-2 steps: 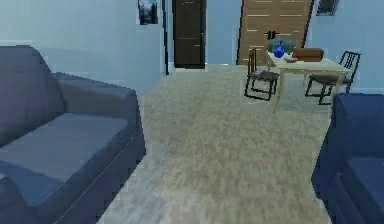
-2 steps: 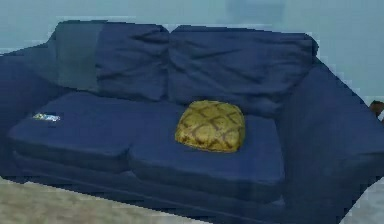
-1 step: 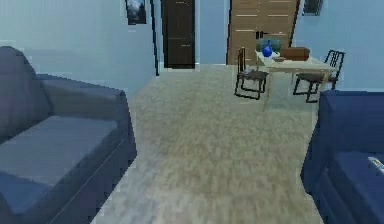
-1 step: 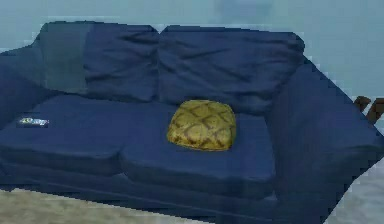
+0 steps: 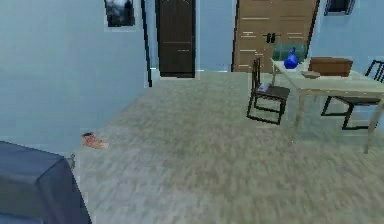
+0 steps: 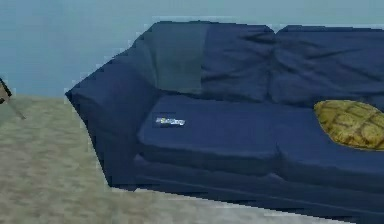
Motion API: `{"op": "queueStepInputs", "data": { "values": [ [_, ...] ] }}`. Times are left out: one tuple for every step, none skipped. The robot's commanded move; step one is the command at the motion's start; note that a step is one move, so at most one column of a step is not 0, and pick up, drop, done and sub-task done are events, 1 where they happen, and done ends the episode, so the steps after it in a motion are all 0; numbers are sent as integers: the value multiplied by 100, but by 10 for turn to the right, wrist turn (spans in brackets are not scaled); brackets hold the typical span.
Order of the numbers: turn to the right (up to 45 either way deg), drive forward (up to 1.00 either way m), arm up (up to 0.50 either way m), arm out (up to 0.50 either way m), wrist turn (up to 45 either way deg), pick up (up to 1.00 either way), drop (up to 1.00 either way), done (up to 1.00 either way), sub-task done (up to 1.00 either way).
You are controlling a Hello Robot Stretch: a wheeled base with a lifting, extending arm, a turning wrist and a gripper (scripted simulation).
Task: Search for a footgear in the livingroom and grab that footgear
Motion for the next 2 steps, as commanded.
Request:
{"op": "queueStepInputs", "data": {
  "values": [
    [30,0,0,0,0,0,0,0,0],
    [0,100,0,0,0,0,0,0,0]
  ]
}}
